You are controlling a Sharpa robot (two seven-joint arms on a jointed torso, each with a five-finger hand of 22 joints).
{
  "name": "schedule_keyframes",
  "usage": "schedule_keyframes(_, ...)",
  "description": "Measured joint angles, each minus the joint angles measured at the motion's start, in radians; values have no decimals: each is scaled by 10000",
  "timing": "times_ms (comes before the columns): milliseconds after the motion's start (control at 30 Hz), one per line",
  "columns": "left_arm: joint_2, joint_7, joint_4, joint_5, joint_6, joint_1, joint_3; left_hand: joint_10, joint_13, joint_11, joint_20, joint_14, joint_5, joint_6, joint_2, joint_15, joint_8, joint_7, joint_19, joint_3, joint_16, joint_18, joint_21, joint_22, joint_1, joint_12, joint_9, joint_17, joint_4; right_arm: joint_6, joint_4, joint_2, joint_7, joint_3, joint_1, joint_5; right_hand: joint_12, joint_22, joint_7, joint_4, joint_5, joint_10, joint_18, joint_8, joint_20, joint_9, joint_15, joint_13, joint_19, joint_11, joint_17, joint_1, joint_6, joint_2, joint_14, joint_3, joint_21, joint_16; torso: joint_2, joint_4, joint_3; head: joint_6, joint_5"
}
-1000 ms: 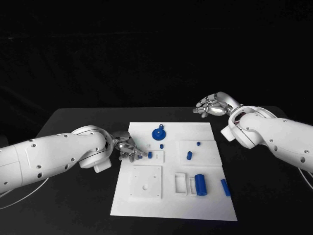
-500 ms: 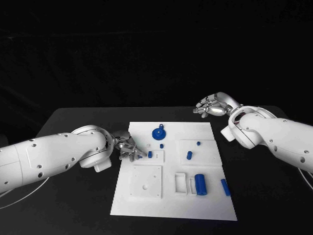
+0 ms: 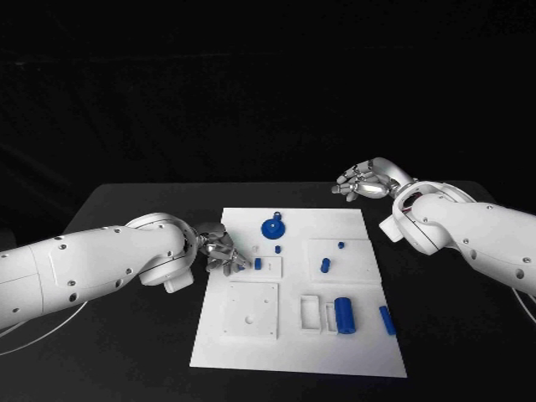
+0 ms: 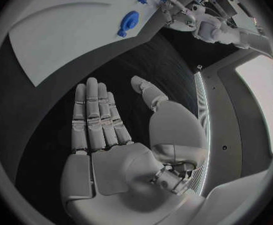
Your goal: Assemble the parts on the task board
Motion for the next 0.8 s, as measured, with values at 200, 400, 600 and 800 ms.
schedule_keyframes(200, -8, 15, -21, 228, -52, -12, -9, 49, 12, -26, -29, 17, 582, 1, 173, 18, -2, 1, 30, -153, 0, 0, 0, 8, -173, 0, 58, 15, -181, 4, 3, 1, 0, 0, -6, 4, 0, 8, -4, 0, 0, 0, 0, 0, 0, 0, 0, 0, 0, 0, 0, 0, 4, 0, 0, 0, 0, 0, -1, -2, 1, 26, 25)
schedule_keyframes(400, -21, 20, -28, 420, -121, -24, -17, 137, 24, -42, -47, 40, 782, 18, 272, 30, -3, 19, 118, -97, 40, -3, 40, 17, -271, 0, 76, 30, -312, 8, 4, 3, 2, 0, -14, 10, 0, 8, -5, 0, 40, 0, 0, 0, 0, 0, 0, 1, 0, 0, 0, 0, 5, 0, 0, 0, 0, -18, -2, -8, 7, 37, 39)
schedule_keyframes(600, -90, 65, 8, 698, -153, -53, -9, 213, 35, -81, -67, 72, 978, 100, 292, 35, -100, 8, 208, -97, 40, -78, 110, 26, -291, 0, 75, 45, -312, 24, 4, 9, 3, 0, -18, 15, 0, 6, -6, 0, 40, 0, 1, 49, 0, 0, 0, 2, 0, 0, -1, 0, 6, 0, 0, 0, 0, -40, -2, -11, 7, 66, 54)
schedule_keyframes(800, -172, 90, 50, 896, -187, -74, -2, 286, 49, -121, -120, 92, 1462, 140, 331, 53, -202, -30, 261, -98, 81, -81, 110, 36, -331, 0, 48, 60, -313, 39, 2, 6, 3, 0, -21, 22, 0, 5, -7, 0, 40, 0, 0, 49, 0, 1, 0, -10, 0, 0, 1, 0, 7, 0, 0, 0, 0, -40, -2, -11, 6, 76, 50)
